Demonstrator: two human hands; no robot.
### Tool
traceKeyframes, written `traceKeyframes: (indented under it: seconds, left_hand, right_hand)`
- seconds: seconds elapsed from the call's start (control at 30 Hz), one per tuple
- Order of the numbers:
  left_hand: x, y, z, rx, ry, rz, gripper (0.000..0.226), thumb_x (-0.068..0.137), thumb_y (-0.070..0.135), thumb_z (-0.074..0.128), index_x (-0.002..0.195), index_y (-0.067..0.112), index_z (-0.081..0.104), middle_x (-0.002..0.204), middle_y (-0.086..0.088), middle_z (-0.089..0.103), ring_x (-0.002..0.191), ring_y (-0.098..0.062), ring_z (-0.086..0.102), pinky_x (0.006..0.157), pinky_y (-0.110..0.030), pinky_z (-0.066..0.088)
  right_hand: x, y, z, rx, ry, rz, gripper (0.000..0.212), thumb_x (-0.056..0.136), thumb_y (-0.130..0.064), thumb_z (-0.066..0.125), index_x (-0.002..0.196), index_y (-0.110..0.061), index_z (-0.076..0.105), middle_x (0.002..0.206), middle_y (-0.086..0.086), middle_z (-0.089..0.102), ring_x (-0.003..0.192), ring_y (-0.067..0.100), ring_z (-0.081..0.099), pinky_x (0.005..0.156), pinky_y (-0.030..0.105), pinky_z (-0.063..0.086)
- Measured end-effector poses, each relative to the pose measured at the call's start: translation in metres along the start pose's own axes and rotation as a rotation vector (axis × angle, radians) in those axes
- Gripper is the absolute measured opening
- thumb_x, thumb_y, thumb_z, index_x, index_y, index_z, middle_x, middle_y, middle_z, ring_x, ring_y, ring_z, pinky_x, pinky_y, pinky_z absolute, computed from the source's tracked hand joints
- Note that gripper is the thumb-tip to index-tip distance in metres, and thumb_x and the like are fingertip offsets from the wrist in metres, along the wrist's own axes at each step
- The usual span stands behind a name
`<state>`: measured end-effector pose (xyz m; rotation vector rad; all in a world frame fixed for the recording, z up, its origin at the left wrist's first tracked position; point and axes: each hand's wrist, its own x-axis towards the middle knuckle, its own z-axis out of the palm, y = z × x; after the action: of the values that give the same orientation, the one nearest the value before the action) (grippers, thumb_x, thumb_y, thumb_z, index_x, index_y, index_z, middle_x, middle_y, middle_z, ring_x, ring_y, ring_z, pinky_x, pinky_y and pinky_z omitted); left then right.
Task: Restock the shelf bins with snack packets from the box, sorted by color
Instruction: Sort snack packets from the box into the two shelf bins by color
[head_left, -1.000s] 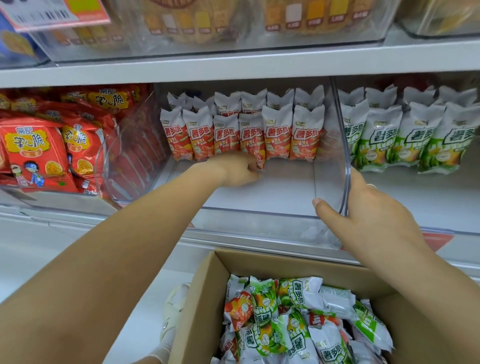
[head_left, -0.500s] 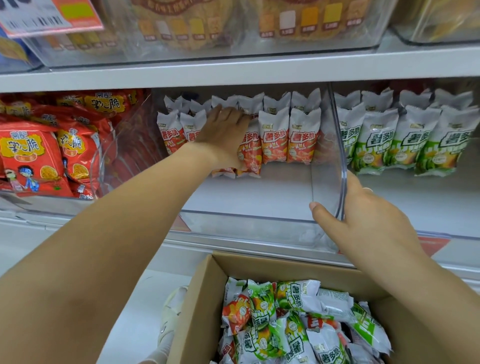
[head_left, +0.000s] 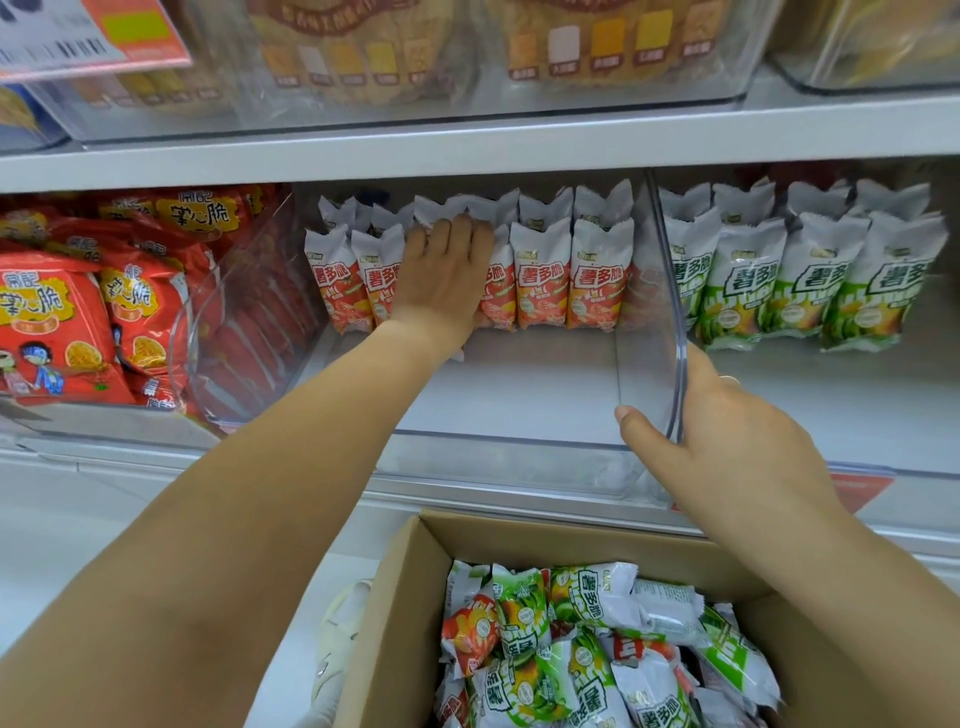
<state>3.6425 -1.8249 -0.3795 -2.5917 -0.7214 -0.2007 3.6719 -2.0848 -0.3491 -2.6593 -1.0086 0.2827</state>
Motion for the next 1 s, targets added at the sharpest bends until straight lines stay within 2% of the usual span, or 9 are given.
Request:
traceKeyframes:
  seconds: [0.1, 0.2, 0.37, 0.5, 0.6, 0.7, 0.83, 0.93, 1.0]
  left_hand:
    - [-0.003, -0.013, -0.004, -0.116, 0.000, 0.034, 0.107, 0.075, 0.048, 0.076, 0.151, 0.014, 0.008, 0.150, -0.016, 0.026, 0.137, -0.035, 0.028, 0.113, -0.045, 0.021]
    - [-0.008, -0.041, -0.011, -0.299, 0.004, 0.015, 0.120, 0.070, 0.047, 0.080, 0.153, 0.016, -0.001, 0.157, -0.013, 0.018, 0.146, -0.031, 0.013, 0.118, -0.042, 0.006]
    - [-0.010, -0.064, -0.006, -0.089, -0.227, 0.158, 0.116, 0.067, 0.058, 0.077, 0.152, 0.015, 0.011, 0.160, -0.008, 0.011, 0.148, -0.026, -0.003, 0.119, -0.044, -0.007]
    - [-0.011, -0.057, -0.003, 0.001, -0.189, 0.149, 0.112, 0.066, 0.059, 0.076, 0.149, 0.010, 0.020, 0.156, -0.010, 0.016, 0.147, -0.029, -0.002, 0.118, -0.045, -0.009]
    - [-0.016, -0.052, 0.002, -0.049, -0.173, 0.113, 0.108, 0.070, 0.054, 0.076, 0.150, 0.012, 0.016, 0.157, -0.011, 0.015, 0.148, -0.027, -0.005, 0.118, -0.045, -0.010]
    - [-0.019, -0.049, 0.005, -0.125, -0.173, 0.084, 0.102, 0.071, 0.049, 0.077, 0.147, 0.010, 0.021, 0.154, -0.013, 0.022, 0.147, -0.027, 0.004, 0.119, -0.042, -0.008]
    - [-0.016, -0.048, 0.004, -0.164, -0.157, 0.084, 0.103, 0.066, 0.046, 0.082, 0.144, 0.011, 0.024, 0.149, -0.012, 0.030, 0.143, -0.028, 0.019, 0.119, -0.040, -0.005]
    - [-0.016, -0.045, 0.004, -0.095, -0.120, 0.064, 0.101, 0.071, 0.044, 0.079, 0.147, 0.011, 0.020, 0.149, -0.012, 0.030, 0.142, -0.029, 0.020, 0.118, -0.041, -0.005]
    - [-0.019, -0.040, 0.009, -0.031, -0.036, 0.075, 0.098, 0.074, 0.038, 0.077, 0.147, 0.008, 0.021, 0.145, -0.014, 0.035, 0.139, -0.032, 0.026, 0.118, -0.043, -0.002]
  right_hand:
    - [0.001, 0.000, 0.000, 0.008, 0.002, -0.001, 0.067, 0.093, -0.051, 0.041, 0.149, -0.021, 0.019, 0.078, -0.003, 0.033, 0.068, 0.021, 0.039, 0.059, 0.031, 0.032]
    - [0.001, -0.001, 0.001, 0.008, 0.007, 0.000, 0.068, 0.092, -0.050, 0.042, 0.149, -0.019, 0.020, 0.079, -0.003, 0.034, 0.069, 0.022, 0.039, 0.060, 0.031, 0.032]
    - [0.001, -0.002, 0.000, 0.006, 0.012, 0.006, 0.067, 0.092, -0.050, 0.043, 0.148, -0.019, 0.022, 0.085, 0.001, 0.038, 0.071, 0.023, 0.038, 0.061, 0.031, 0.032]
    - [-0.001, -0.002, -0.001, 0.004, 0.011, 0.004, 0.067, 0.092, -0.049, 0.043, 0.148, -0.019, 0.023, 0.083, 0.000, 0.036, 0.071, 0.023, 0.038, 0.062, 0.031, 0.032]
    - [0.000, -0.001, -0.001, 0.010, 0.012, 0.006, 0.066, 0.092, -0.049, 0.043, 0.147, -0.018, 0.024, 0.093, 0.009, 0.052, 0.072, 0.023, 0.038, 0.062, 0.032, 0.033]
    - [0.001, -0.001, -0.001, 0.015, 0.019, 0.007, 0.065, 0.092, -0.049, 0.043, 0.146, -0.016, 0.026, 0.101, 0.012, 0.057, 0.071, 0.024, 0.038, 0.062, 0.032, 0.033]
    - [0.001, -0.002, -0.001, 0.003, 0.021, 0.003, 0.065, 0.093, -0.049, 0.043, 0.146, -0.016, 0.026, 0.087, 0.005, 0.045, 0.070, 0.024, 0.038, 0.060, 0.032, 0.032]
    - [0.000, -0.003, -0.001, -0.002, 0.023, 0.005, 0.064, 0.092, -0.049, 0.043, 0.145, -0.016, 0.026, 0.089, 0.007, 0.049, 0.070, 0.024, 0.038, 0.060, 0.032, 0.032]
    - [-0.001, -0.002, 0.000, -0.007, 0.034, 0.004, 0.064, 0.092, -0.049, 0.042, 0.145, -0.017, 0.026, 0.084, 0.003, 0.042, 0.069, 0.024, 0.039, 0.060, 0.032, 0.032]
